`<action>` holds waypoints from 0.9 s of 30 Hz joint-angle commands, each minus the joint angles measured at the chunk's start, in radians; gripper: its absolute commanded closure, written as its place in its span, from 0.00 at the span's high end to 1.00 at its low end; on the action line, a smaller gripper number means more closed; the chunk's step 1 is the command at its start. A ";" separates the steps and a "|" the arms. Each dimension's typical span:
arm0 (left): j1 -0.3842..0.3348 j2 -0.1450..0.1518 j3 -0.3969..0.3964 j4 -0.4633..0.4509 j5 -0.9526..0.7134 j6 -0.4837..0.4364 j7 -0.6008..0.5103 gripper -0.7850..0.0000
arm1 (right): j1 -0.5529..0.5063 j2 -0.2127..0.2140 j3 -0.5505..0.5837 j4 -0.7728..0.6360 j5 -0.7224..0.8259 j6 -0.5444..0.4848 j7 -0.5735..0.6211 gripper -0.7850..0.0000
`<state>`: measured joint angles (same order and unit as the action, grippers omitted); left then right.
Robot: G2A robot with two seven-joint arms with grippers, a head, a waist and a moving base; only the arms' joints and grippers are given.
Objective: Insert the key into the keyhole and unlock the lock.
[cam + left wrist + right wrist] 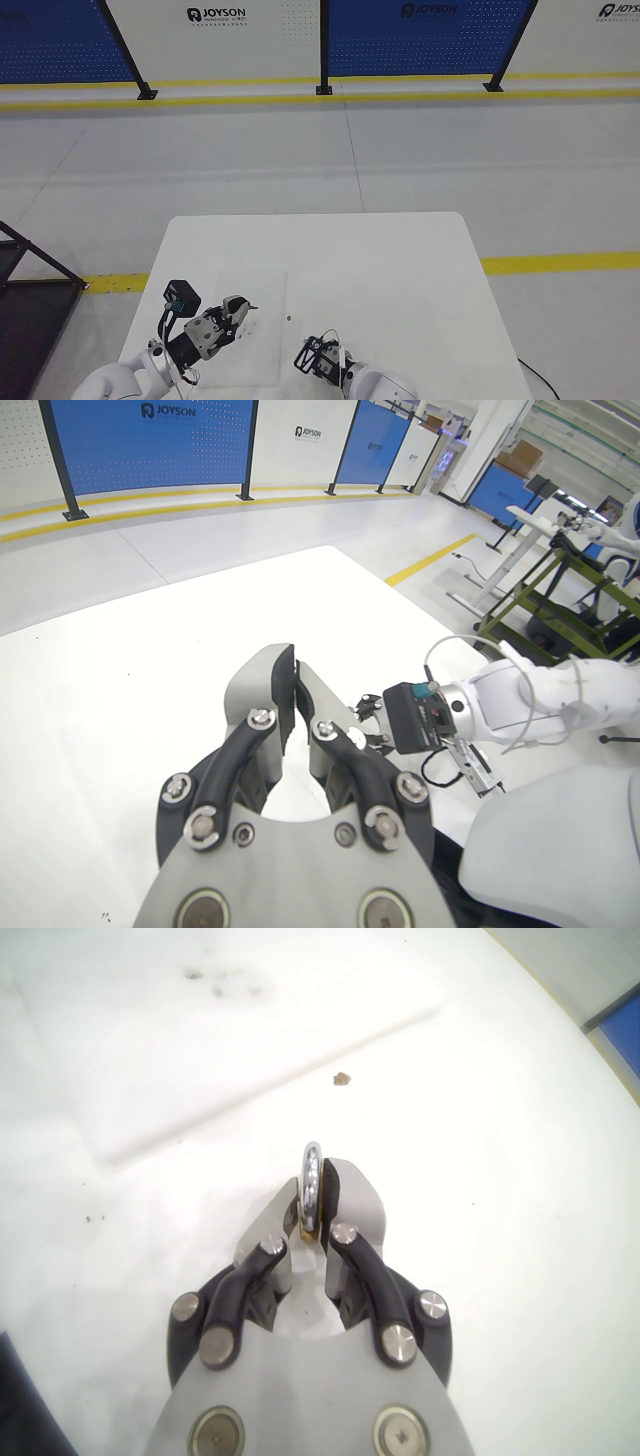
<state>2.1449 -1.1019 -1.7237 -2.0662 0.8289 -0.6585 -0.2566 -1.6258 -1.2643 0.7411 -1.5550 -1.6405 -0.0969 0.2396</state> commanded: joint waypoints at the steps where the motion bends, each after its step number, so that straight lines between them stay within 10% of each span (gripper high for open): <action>1: 0.000 0.000 0.000 0.000 0.000 0.000 0.000 0.00 | 0.001 0.001 0.006 -0.004 0.005 0.002 -0.010 0.00; 8: -0.015 -0.001 0.011 0.001 -0.063 0.003 0.014 0.00 | -0.018 0.009 0.096 -0.074 0.164 0.016 -0.133 0.00; 18: -0.013 0.002 0.049 0.003 -0.352 -0.109 0.049 0.00 | -0.051 0.016 0.237 -0.100 0.695 -0.315 -0.509 0.00; 21: -0.022 0.004 0.062 0.001 -0.398 -0.092 0.018 0.00 | -0.024 0.019 0.242 -0.063 0.813 -0.486 -0.494 0.00; 27: -0.028 0.005 0.067 -0.007 -0.401 -0.077 0.003 0.00 | -0.007 0.020 0.248 -0.057 0.815 -0.508 -0.477 0.00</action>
<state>2.1170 -1.0973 -1.6560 -2.0735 0.4275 -0.7345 -0.2539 -1.6326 -1.2441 0.9888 -1.6119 -0.8251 -0.6051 -0.2362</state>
